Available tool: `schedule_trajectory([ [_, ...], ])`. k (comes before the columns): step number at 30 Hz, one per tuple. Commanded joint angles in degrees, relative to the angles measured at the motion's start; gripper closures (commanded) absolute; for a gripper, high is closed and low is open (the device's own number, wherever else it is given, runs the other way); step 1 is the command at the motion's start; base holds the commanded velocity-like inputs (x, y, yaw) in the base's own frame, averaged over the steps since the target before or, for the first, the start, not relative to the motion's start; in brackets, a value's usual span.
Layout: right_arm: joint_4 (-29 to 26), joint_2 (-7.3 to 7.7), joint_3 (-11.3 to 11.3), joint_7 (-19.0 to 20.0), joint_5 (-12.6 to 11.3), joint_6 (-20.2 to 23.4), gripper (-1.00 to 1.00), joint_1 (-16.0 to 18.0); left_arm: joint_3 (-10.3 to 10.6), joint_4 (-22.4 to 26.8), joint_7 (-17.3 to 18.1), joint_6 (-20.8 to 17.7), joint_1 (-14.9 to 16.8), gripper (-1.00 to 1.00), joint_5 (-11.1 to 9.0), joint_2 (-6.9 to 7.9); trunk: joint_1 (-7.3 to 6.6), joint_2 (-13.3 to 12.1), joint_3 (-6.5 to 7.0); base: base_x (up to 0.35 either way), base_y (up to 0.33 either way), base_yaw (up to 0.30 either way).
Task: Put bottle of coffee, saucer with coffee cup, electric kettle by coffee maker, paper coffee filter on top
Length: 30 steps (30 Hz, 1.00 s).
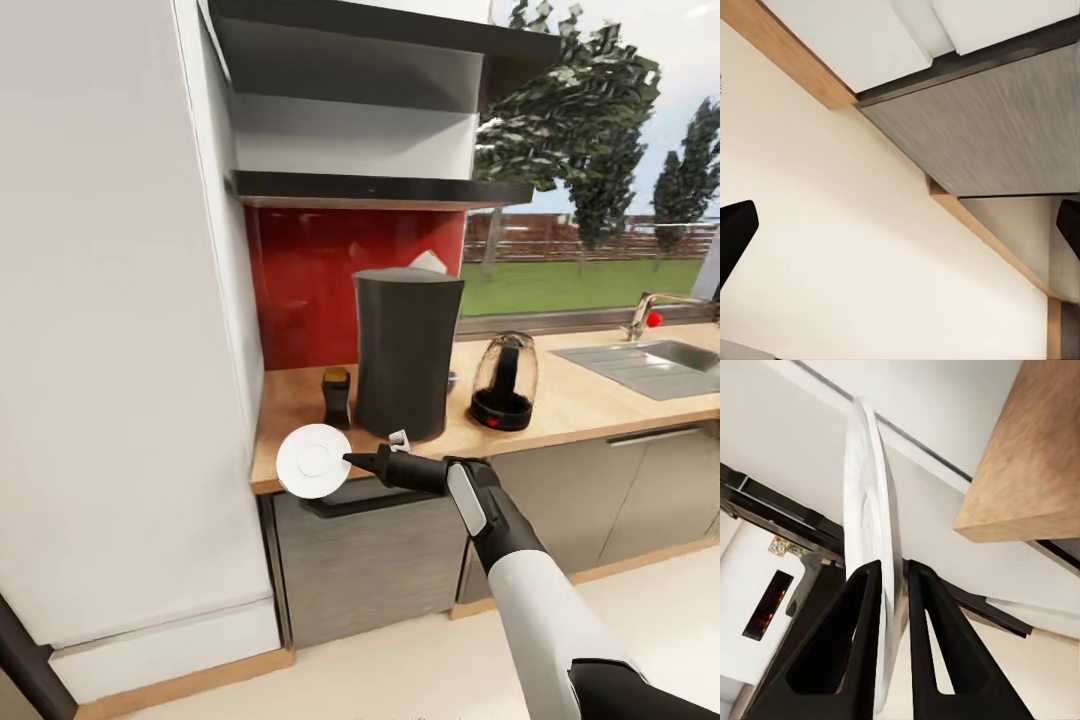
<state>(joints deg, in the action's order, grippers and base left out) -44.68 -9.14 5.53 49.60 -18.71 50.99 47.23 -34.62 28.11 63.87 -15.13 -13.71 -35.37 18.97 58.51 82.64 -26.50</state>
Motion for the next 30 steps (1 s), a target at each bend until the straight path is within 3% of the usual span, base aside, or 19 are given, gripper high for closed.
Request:
schedule_trajectory([
  [1, 0.03, -0.08, 0.27, 0.32, 0.08, 0.34, 1.0, 0.06, 0.08, 0.02, 0.1, -0.6, -0.03, -1.0, -0.43, 0.01, 0.0, 0.04, -0.05, -0.072, 0.313, -0.111],
  [9, -0.01, -0.04, 0.27, 0.6, 0.02, 0.37, 1.0, 0.06, 0.08, 0.01, 0.27, -0.6, -0.05, -1.0, -0.42, 0.01, 0.0, 0.04, -0.05, -0.128, 0.304, -0.022],
  [15, -0.16, 0.17, 0.34, 0.83, -0.01, 0.47, 1.0, 0.06, 0.08, 0.01, 0.29, -0.6, -0.04, -1.0, -0.42, 0.01, 0.0, 0.04, -0.05, -0.112, 0.113, -0.001],
  [18, -0.38, 0.29, 0.56, 0.83, -1.25, 0.74, 1.0, 0.06, 0.08, 0.01, 0.29, -0.6, -0.03, -1.0, -0.44, 0.01, 0.0, 0.04, -0.05, -0.004, 0.004, 0.0],
  [19, -0.43, 0.47, 0.65, 0.57, -3.33, 0.82, 1.0, 0.07, 0.12, 0.06, 0.29, -0.6, -0.04, -1.0, -0.43, 0.01, 0.0, 0.04, -0.05, -0.001, 0.001, 0.0],
  [22, -0.29, 1.14, 1.39, 0.42, -4.36, 0.85, 1.0, 0.08, 0.15, 0.08, 0.27, -0.6, -0.04, -1.0, -0.42, 0.01, 0.0, 0.04, -0.05, 0.0, 0.0, 0.0],
  [28, -0.27, 2.24, 10.51, -1.97, -4.94, 0.8, 1.0, 0.11, 0.17, 0.1, 0.21, -0.53, -0.02, -1.0, -0.41, -0.06, 0.0, 0.04, -0.05, 0.0, 0.0, 0.0],
  [30, -0.27, 2.45, 11.7, -4.05, -5.02, 0.79, 1.0, 0.12, 0.17, 0.1, 0.21, -0.52, -0.03, -1.0, -0.41, -0.07, 0.0, 0.04, -0.05, 0.0, 0.0, 0.0],
])
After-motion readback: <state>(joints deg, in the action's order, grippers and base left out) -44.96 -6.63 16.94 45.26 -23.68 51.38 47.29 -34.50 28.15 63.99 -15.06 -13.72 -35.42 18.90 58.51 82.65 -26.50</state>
